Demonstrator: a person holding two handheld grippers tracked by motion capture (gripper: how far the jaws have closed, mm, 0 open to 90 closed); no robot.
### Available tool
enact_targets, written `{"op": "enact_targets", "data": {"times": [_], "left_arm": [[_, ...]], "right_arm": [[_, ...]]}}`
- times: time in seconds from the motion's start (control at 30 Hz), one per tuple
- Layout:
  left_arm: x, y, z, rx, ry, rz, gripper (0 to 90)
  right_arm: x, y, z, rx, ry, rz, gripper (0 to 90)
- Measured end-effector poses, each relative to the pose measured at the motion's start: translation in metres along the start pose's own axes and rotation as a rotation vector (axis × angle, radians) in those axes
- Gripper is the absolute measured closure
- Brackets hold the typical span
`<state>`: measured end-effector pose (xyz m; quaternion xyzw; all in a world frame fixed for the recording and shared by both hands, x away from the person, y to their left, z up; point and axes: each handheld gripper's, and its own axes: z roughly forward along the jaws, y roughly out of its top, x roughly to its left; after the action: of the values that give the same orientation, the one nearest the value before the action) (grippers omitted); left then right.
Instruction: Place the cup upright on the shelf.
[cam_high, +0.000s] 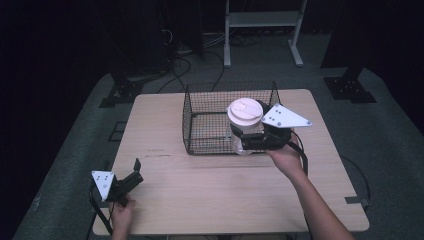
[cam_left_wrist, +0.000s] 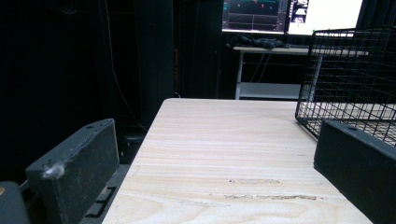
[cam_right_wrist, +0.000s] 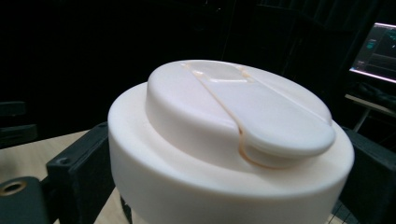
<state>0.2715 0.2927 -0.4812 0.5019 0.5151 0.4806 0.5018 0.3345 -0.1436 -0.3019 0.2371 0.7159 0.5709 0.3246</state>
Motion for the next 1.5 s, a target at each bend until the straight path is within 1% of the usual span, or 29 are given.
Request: {"op": "enact_targets", "data": {"times": [0.17,0.3,0.4,0.5,0.6,0.7,0.77,0.93,1.1,1.23,1.43,1.5], "left_arm": [[0.0,0.0,0.0,0.0,-0.001,0.003,0.0],[0.0,0.0,0.0,0.0,-0.002,0.002,0.0],[0.0,0.0,0.0,0.0,-0.001,0.001,0.0],[0.0,0.0,0.0,-0.001,-0.003,-0.001,0.0],[0.0,0.0,0.0,-0.001,-0.003,0.0,0.0],[0.0,0.0,0.0,-0.001,-0.004,-0.001,0.0],[0.0,0.0,0.0,0.001,-0.004,-0.001,0.0],[0.0,0.0,0.0,-0.002,-0.004,-0.001,0.0],[0.0,0.0,0.0,-0.002,-0.005,-0.002,0.0],[0.0,0.0,0.0,-0.003,-0.006,-0.004,0.0],[0.0,0.0,0.0,-0.003,-0.006,-0.005,0.0],[0.0,0.0,0.0,-0.004,-0.006,-0.006,0.0]], "right_arm": [[-0.006,0.007,0.01,-0.001,-0.02,-0.011,4.6],[-0.011,0.012,0.02,-0.007,-0.032,-0.006,4.6],[-0.013,0.014,0.026,-0.006,-0.039,-0.011,4.6],[-0.016,0.016,0.033,-0.008,-0.039,-0.002,4.6],[-0.019,0.018,0.041,-0.007,-0.052,-0.007,4.6],[-0.023,0.018,0.049,-0.006,-0.051,0.005,4.6],[-0.025,0.017,0.055,-0.003,-0.066,0.003,4.6],[-0.03,0.012,0.07,0.017,-0.076,0.0,4.6],[-0.034,0.005,0.084,0.047,-0.081,0.002,4.6],[-0.037,0.0,0.091,0.055,-0.083,0.015,4.6],[-0.04,-0.007,0.102,0.068,-0.086,0.016,4.5],[-0.042,-0.009,0.105,0.074,-0.09,0.007,4.5]]}}
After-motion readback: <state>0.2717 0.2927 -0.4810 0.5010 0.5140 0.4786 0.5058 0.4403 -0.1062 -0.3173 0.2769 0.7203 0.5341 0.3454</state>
